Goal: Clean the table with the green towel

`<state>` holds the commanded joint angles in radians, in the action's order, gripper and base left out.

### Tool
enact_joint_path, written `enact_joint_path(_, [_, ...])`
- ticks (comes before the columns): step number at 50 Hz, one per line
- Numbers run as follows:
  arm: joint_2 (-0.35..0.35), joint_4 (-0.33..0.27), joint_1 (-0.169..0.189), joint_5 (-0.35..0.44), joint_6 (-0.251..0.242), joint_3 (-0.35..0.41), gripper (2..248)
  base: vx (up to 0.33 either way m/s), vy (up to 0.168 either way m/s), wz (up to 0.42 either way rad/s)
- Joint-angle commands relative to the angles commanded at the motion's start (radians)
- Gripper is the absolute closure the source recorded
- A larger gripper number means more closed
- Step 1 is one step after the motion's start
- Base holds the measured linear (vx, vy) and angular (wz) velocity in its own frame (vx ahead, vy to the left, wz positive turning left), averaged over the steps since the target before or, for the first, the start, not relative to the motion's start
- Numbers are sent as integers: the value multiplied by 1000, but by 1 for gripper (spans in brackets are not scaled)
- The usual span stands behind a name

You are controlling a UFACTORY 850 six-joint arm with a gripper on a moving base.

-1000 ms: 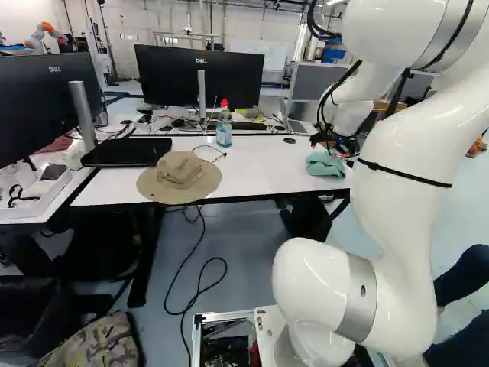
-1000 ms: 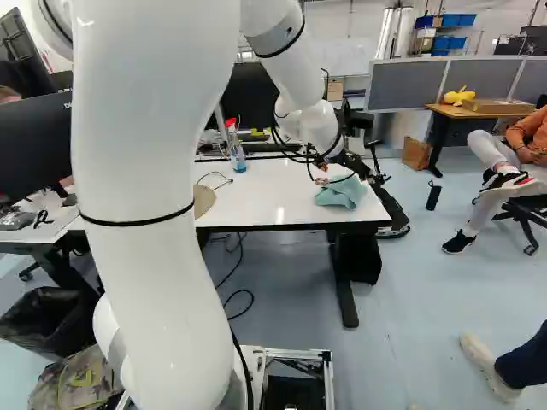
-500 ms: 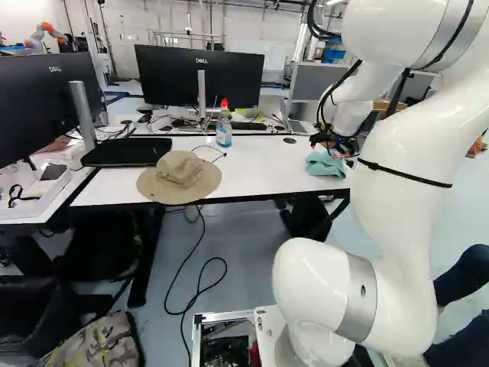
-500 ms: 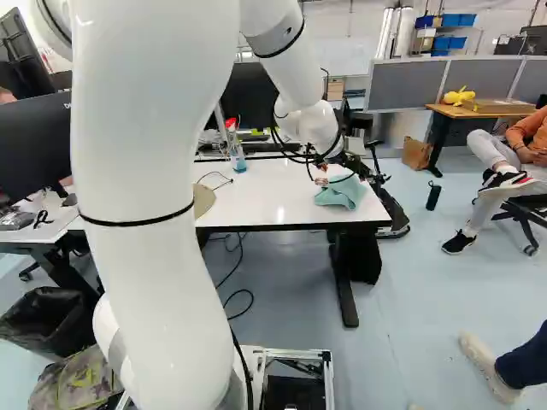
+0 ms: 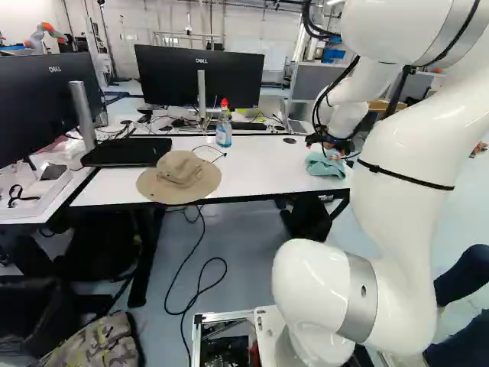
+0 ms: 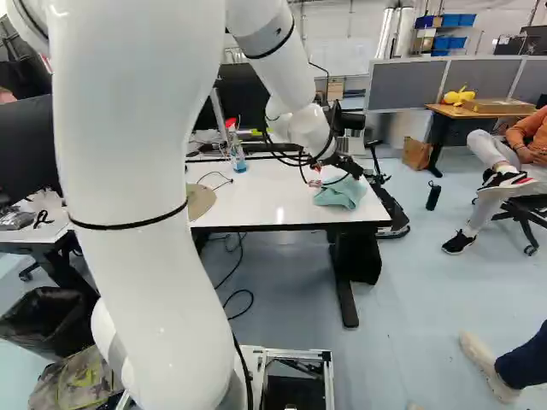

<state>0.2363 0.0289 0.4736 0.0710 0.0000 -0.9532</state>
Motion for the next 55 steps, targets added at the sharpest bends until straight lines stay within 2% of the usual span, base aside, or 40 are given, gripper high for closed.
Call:
enact_joint_path(23, [-75, -4, -69, 117, 0, 127, 3, 0, 0, 0])
enact_joint_path(39, [-150, -8, -138, 233, 0, 251, 3, 0, 0, 0])
enact_joint_path(55, [-240, -13, -221, 373, 0, 403, 3, 0, 0, 0])
